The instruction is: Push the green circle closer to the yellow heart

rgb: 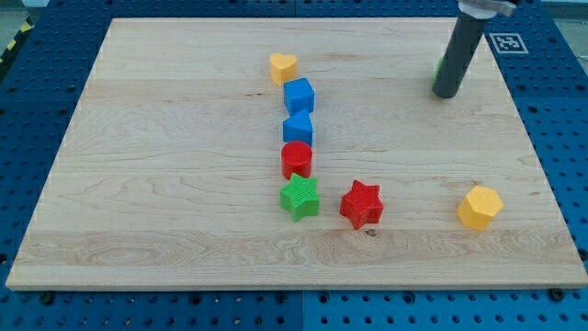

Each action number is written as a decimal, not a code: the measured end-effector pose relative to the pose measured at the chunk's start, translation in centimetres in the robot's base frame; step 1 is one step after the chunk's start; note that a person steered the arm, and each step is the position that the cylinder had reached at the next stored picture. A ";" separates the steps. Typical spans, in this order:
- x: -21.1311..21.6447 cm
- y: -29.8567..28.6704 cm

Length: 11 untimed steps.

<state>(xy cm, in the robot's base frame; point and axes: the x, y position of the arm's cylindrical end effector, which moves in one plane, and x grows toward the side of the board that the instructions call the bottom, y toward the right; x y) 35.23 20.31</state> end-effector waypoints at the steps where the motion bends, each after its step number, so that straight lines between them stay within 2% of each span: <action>1: -2.8 -0.9; 2: -1.6 -0.6; 3: 2.9 3.1; 4: 1.2 9.8; 5: -2.6 11.9; 6: -5.2 9.9; 7: -5.7 7.1; 11: -4.5 6.4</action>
<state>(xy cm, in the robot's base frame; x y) 30.69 26.73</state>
